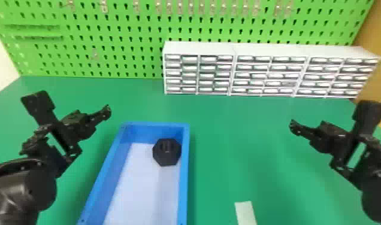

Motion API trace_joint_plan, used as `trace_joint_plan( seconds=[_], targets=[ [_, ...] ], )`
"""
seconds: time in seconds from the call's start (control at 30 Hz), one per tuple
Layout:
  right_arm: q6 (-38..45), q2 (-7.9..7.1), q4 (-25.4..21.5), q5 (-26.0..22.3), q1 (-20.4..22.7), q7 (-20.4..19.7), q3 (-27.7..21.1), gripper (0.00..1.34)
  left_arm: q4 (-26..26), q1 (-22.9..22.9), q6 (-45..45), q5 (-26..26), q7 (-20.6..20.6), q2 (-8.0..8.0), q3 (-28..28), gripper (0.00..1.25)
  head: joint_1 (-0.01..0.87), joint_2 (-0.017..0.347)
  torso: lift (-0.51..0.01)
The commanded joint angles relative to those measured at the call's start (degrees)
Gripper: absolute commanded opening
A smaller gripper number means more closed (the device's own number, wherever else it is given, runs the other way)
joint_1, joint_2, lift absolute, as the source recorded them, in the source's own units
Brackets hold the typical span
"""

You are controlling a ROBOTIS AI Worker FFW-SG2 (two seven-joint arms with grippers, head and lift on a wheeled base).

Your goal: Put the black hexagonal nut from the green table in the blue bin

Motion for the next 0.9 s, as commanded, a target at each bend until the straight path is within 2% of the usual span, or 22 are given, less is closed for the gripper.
trace_joint_plan(
  seconds=[0.0, 0.87],
  targets=[
    [0.0, -0.08, 0.0, -0.1, -0.2, 0.0, 0.4, 1.22, -0.2, -0.1, 0.2, -0.3, 0.0, 0.01, 0.0, 1.12, 0.666, 0.032, -0.1],
    [0.2, -0.52, 0.0, -0.2, -1.1, 0.0, -0.3, 1.22, -0.3, 0.7, 0.2, -0.3, 0.0, 0.01, 0.0, 1.12, 0.666, 0.032, -0.1]
  ],
)
